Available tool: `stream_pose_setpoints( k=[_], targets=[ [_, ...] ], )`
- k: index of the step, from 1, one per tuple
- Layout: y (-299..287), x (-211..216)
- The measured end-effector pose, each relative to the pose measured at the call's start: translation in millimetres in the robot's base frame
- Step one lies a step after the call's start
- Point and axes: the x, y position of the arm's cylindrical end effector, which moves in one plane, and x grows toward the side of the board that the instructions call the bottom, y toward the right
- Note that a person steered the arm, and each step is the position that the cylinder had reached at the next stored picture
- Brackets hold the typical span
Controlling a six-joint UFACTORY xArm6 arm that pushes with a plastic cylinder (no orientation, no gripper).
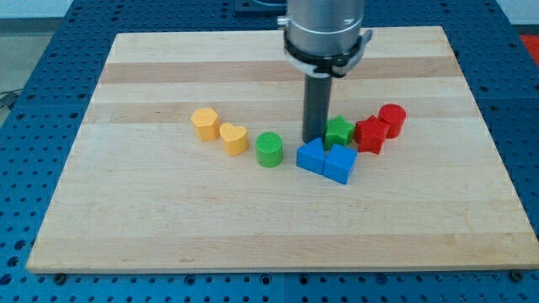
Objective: Place the green circle on top of green star
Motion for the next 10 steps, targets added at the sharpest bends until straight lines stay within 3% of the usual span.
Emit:
stream_pose_setpoints(
  k=[3,7,10],
  targets=[
    [1.3,-1.8],
    [-92.9,-6.8],
    [-128.1,43.6]
  ],
)
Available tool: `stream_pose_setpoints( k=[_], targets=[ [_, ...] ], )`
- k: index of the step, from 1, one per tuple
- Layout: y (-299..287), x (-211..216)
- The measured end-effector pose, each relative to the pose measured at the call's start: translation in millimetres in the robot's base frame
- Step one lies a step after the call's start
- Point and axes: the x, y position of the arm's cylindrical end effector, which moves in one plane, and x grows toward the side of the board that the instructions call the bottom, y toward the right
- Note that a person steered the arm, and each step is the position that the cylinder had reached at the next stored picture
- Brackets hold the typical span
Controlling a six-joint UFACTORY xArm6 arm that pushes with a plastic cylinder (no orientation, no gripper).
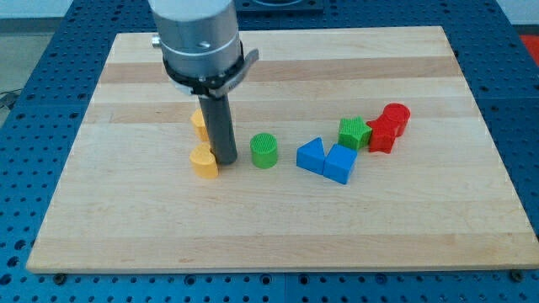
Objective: Place the green circle on top of green star
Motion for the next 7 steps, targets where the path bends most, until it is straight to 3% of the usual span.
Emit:
stream_pose_setpoints(
  k=[1,4,5,7],
  targets=[
    [22.8,13.0],
    [48.0,-70.9],
    [48.1,-66.4],
    [121.5,-62.2]
  ],
)
